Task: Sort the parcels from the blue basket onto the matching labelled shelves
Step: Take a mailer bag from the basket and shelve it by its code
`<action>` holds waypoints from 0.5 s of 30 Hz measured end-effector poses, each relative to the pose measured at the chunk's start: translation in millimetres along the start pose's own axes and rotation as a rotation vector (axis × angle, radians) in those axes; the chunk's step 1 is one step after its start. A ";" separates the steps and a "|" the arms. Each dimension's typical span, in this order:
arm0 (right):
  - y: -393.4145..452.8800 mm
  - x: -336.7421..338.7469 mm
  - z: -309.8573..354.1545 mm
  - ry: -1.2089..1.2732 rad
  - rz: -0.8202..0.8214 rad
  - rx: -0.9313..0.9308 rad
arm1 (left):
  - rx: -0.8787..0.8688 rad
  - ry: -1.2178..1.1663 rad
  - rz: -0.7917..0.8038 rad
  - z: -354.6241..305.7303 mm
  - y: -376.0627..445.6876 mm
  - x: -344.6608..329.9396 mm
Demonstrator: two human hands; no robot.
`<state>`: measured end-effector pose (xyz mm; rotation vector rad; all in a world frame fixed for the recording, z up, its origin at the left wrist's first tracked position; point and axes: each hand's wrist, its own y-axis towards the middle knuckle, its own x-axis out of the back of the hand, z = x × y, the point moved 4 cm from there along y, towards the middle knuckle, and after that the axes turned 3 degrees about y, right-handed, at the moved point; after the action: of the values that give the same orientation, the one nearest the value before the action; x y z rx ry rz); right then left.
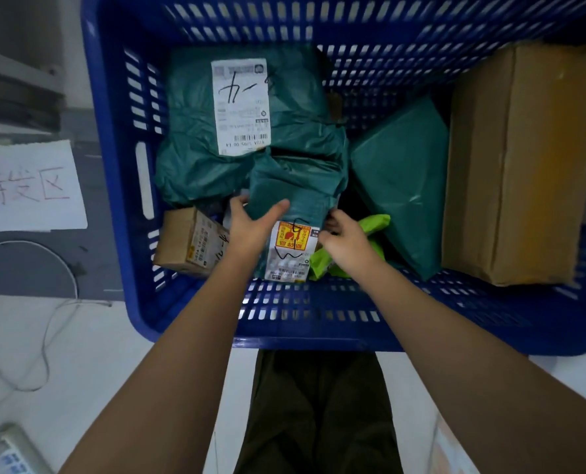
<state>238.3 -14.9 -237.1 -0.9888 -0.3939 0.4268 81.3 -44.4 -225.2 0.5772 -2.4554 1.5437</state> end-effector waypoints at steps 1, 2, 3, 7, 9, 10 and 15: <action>-3.5 2.0 2.4 0.023 -0.001 -0.008 | 0.001 0.021 0.010 -6.2 -3.1 2.3; -8.1 4.3 5.2 0.050 -0.005 -0.007 | -0.015 0.043 0.022 -12.9 -6.8 4.9; -12.8 6.8 8.4 0.086 -0.015 -0.006 | -0.038 0.059 0.046 -18.9 -10.0 7.3; -34.8 20.7 21.1 0.235 -0.107 -0.008 | -0.123 0.093 0.132 -36.6 -30.5 15.2; -49.5 31.1 18.4 0.309 -0.243 -0.025 | -0.107 0.015 0.095 -39.2 -39.9 23.6; -58.3 35.2 13.8 0.389 -0.307 -0.073 | -0.080 -0.045 0.071 -39.5 -45.3 28.0; -87.3 26.2 -1.9 0.526 -0.206 -0.170 | 0.040 -0.254 -0.081 -25.6 -69.6 55.9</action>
<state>275.8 -44.7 -159.6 -1.1684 -0.0530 -0.0615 58.3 -60.8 -136.7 0.9205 -2.5471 1.5778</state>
